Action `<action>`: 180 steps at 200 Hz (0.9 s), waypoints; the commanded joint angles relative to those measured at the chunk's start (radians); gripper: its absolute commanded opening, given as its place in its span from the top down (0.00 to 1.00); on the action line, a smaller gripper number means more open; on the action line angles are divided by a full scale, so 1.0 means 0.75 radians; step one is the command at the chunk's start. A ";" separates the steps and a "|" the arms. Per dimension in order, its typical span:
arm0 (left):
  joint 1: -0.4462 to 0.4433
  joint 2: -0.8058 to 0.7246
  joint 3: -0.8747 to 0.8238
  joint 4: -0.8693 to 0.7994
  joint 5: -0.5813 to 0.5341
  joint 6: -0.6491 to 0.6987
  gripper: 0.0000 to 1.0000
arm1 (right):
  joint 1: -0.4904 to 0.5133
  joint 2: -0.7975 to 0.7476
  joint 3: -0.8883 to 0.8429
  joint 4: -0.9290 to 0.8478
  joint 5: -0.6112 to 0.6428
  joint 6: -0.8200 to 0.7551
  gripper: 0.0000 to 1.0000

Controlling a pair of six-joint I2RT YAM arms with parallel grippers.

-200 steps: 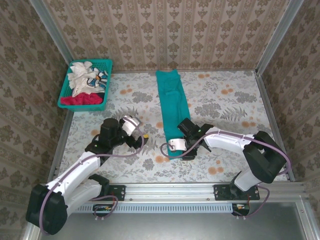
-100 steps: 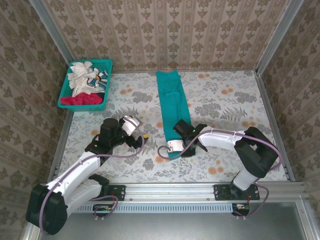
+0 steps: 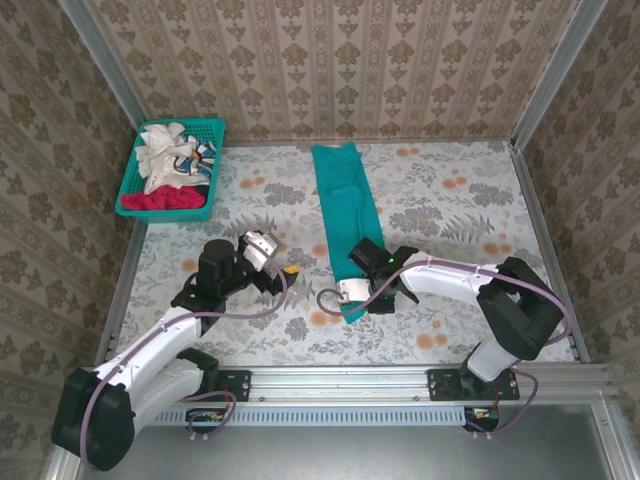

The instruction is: Fold and stack the t-shirts

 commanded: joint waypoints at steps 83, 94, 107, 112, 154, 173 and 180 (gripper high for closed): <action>-0.083 0.129 0.061 0.036 0.196 0.103 0.00 | 0.013 -0.361 -0.014 -0.341 -0.054 0.078 1.00; -0.087 0.123 0.070 -0.007 0.181 0.115 0.00 | 0.012 -0.371 0.010 -0.350 -0.062 0.046 1.00; -0.092 0.113 0.070 -0.034 0.150 0.125 0.00 | -0.003 -0.350 0.046 -0.343 -0.059 -0.007 1.00; -0.092 0.107 0.064 -0.029 0.136 0.125 0.00 | -0.015 -0.334 0.070 -0.342 -0.056 -0.025 1.00; -0.090 0.086 0.038 0.006 0.076 0.121 0.00 | -0.163 -0.135 0.328 -0.349 -0.100 -0.190 1.00; -0.089 0.080 0.034 0.015 0.065 0.128 0.00 | -0.220 -0.007 0.470 -0.364 -0.125 -0.264 1.00; -0.087 0.080 0.034 0.016 0.061 0.135 0.00 | -0.236 0.040 0.523 -0.367 -0.135 -0.288 1.00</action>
